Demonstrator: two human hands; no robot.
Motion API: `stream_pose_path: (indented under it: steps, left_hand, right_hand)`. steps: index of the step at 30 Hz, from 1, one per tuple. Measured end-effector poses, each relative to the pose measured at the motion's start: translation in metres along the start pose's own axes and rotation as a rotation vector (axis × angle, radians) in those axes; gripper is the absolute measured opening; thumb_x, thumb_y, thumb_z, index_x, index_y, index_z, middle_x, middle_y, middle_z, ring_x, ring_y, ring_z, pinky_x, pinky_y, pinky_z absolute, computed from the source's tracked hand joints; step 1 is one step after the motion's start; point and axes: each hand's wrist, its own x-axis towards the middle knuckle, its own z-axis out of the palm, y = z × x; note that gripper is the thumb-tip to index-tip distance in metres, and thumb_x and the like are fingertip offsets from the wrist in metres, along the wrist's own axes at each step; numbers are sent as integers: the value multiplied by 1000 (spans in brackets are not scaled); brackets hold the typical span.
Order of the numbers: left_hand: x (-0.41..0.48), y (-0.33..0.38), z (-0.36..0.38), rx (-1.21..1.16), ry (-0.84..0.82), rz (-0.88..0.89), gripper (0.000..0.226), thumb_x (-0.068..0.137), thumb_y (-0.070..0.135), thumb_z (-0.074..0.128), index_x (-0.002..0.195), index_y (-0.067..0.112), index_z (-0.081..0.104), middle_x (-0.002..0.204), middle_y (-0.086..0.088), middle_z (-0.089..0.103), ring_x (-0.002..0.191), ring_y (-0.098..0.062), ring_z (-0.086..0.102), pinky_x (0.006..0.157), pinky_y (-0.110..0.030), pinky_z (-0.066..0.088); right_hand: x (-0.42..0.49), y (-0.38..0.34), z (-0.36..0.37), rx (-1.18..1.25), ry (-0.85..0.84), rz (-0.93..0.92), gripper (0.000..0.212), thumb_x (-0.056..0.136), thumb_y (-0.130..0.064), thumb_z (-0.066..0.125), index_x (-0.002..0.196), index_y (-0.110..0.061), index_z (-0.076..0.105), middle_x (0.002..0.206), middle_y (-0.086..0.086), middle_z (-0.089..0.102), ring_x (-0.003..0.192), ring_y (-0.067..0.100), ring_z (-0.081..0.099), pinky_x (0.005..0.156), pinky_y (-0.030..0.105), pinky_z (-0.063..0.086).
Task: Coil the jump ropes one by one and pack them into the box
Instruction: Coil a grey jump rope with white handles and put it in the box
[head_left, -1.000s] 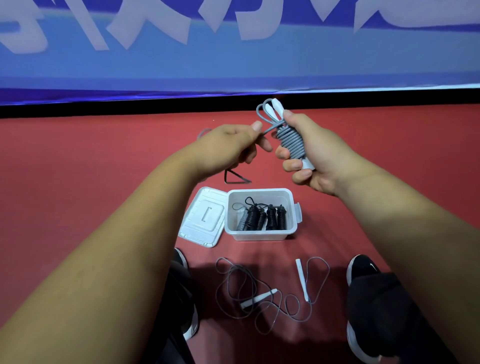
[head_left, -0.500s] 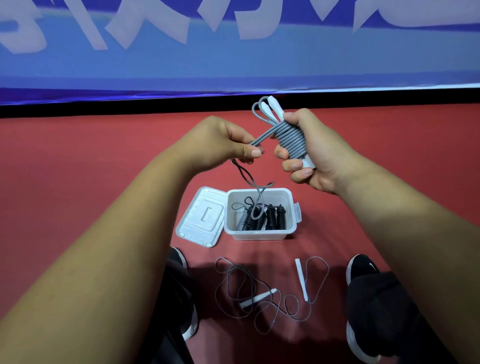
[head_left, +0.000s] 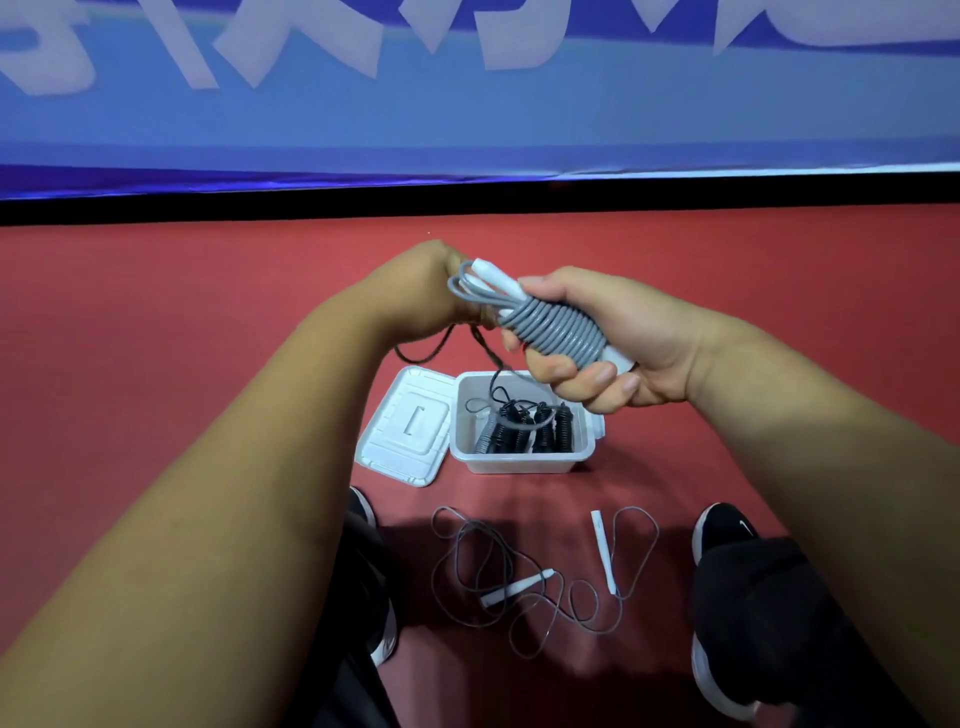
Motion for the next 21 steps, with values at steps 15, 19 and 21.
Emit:
stream_pose_path:
  steps: [15, 19, 21]
  left_hand:
    - [0, 20, -1, -78, 115, 139, 19, 84, 7, 82, 97, 20, 85, 79, 7, 69, 58, 4, 58, 58, -12, 41]
    - [5, 14, -2, -14, 154, 98, 19, 80, 20, 88, 97, 28, 86, 86, 7, 75, 82, -4, 68, 76, -21, 50]
    - [6, 14, -1, 7, 107, 81, 22, 80, 27, 89, 102, 30, 85, 86, 9, 74, 81, -2, 67, 75, -19, 49]
  right_hand:
    - [11, 13, -7, -275, 204, 175, 55, 101, -69, 53, 118, -18, 67, 77, 3, 54, 52, 11, 37, 40, 16, 22]
    - [21, 15, -9, -255, 409, 114, 68, 102, -72, 47, 126, -10, 63, 85, 6, 66, 59, 14, 61, 44, 22, 45]
    - [25, 16, -10, -209, 507, 97, 64, 104, -70, 44, 126, -13, 61, 90, 6, 71, 64, 15, 71, 50, 26, 52]
